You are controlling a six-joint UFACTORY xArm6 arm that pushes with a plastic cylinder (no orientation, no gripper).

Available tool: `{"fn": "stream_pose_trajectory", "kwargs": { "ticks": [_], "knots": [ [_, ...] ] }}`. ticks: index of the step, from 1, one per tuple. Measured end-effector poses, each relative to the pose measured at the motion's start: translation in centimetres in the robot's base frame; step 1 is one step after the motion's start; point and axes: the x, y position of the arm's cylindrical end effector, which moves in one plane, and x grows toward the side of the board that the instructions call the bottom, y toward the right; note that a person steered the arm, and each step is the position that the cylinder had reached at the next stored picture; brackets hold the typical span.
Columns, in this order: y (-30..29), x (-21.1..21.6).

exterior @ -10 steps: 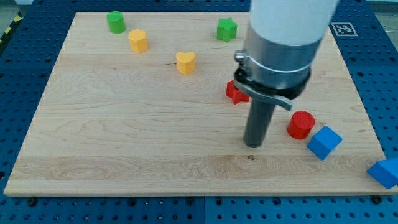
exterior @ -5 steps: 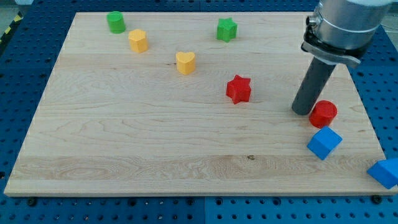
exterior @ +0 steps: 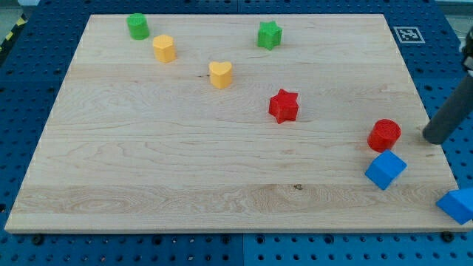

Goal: Move the red circle to the top left of cube

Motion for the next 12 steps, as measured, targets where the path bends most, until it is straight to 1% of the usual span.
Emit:
{"fn": "stream_pose_trajectory", "kwargs": {
  "ticks": [1, 2, 3, 5, 6, 7, 8, 10, 12],
  "knots": [
    [-2.9, 0.0],
    [-0.7, 0.0],
    [0.0, 0.1],
    [-5.4, 0.1],
    [-5.7, 0.1],
    [-3.6, 0.9],
    [-4.2, 1.6],
    [-6.9, -0.4],
    [-2.7, -1.0]
  ]
}}
